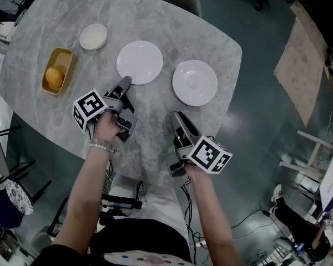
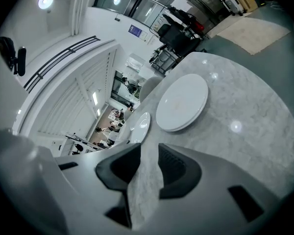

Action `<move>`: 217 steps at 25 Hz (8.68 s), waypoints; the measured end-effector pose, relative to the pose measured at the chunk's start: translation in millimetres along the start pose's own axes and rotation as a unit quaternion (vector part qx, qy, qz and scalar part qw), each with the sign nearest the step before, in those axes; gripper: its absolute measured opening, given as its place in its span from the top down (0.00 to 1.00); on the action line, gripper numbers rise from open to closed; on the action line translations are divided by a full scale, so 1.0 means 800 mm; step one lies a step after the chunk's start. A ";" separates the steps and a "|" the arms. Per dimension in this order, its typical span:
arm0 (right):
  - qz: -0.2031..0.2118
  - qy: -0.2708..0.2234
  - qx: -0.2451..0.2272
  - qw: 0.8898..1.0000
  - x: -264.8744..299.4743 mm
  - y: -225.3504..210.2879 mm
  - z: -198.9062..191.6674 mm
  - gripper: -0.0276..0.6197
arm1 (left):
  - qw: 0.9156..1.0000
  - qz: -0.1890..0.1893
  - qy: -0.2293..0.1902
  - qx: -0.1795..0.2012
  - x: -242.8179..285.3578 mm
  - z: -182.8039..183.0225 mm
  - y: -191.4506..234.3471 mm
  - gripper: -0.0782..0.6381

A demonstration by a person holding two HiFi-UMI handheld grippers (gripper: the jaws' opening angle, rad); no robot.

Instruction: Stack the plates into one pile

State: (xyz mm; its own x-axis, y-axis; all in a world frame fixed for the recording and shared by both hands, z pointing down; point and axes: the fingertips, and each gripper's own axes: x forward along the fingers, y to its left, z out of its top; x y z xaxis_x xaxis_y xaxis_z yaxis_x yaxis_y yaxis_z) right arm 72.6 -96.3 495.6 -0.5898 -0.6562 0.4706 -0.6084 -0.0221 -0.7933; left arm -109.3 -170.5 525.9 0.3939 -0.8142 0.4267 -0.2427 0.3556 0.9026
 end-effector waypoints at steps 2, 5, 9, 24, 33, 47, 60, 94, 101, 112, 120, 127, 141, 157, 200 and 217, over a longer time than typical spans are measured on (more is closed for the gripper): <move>-0.001 0.001 -0.001 1.000 -0.003 0.000 -0.003 0.78 | 1.000 -0.002 -0.001 -0.002 0.000 0.000 -0.001 0.68; 0.000 0.002 0.000 1.000 -0.007 0.001 -0.007 0.78 | 1.000 -0.004 -0.003 -0.006 0.001 0.000 -0.002 0.68; 0.013 0.006 0.012 1.000 -0.005 0.010 -0.010 0.79 | 1.000 0.011 0.001 -0.015 0.002 0.000 0.006 0.71; -0.003 0.014 0.001 1.000 -0.007 0.005 -0.023 0.80 | 0.999 0.011 0.020 -0.027 -0.008 -0.014 0.007 0.85; 0.017 0.025 0.015 0.999 0.002 0.027 -0.046 0.80 | 0.999 0.004 0.042 -0.026 -0.038 -0.030 0.006 0.85; 0.051 0.025 0.097 0.994 0.017 0.052 -0.085 0.75 | 0.996 -0.007 0.083 -0.030 -0.094 -0.057 0.005 0.86; 0.068 0.024 0.152 0.986 0.043 0.071 -0.110 0.73 | 0.994 -0.007 0.112 -0.016 -0.129 -0.070 0.011 0.86; 0.012 -0.016 0.075 0.997 0.039 0.072 -0.074 0.86 | 0.986 -0.014 0.150 0.075 -0.111 -0.079 -0.010 0.85; -0.003 -0.044 0.076 0.996 0.021 0.048 -0.034 0.85 | 0.980 -0.029 0.176 0.090 -0.073 -0.109 -0.033 0.85; -0.033 -0.081 0.073 0.993 -0.001 -0.002 0.031 0.85 | 0.970 -0.043 0.216 0.102 -0.006 -0.160 -0.057 0.85; -0.052 -0.091 0.076 0.992 -0.015 -0.038 0.067 0.85 | 0.965 -0.044 0.234 0.114 0.034 -0.195 -0.065 0.84; -0.066 -0.088 0.086 0.990 -0.008 -0.052 0.079 0.85 | 0.961 -0.036 0.242 0.129 0.055 -0.198 -0.067 0.84; -0.051 -0.064 0.096 0.992 -0.008 -0.046 0.061 0.78 | 0.964 -0.006 0.227 0.136 0.062 -0.187 -0.047 0.85; -0.085 -0.060 -0.040 0.994 -0.040 -0.026 0.042 0.87 | 0.931 -0.047 0.213 0.294 0.031 -0.168 -0.072 0.74; -0.067 -0.179 -0.433 0.881 -0.186 0.234 0.050 0.95 | 0.752 -0.138 -0.007 0.644 -0.269 -0.058 -0.250 0.88; -0.054 -0.172 -0.447 0.876 -0.183 0.250 0.046 0.95 | 0.748 -0.147 -0.007 0.647 -0.270 -0.064 -0.257 0.88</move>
State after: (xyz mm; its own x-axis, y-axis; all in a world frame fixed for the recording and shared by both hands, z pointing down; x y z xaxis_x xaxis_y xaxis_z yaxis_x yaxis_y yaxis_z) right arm 56.8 -32.7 253.9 -0.4022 -0.8786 0.2574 -0.9141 0.4011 -0.0591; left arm -99.3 -44.5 251.5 0.5927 -0.7770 0.2119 -0.8053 -0.5756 0.1420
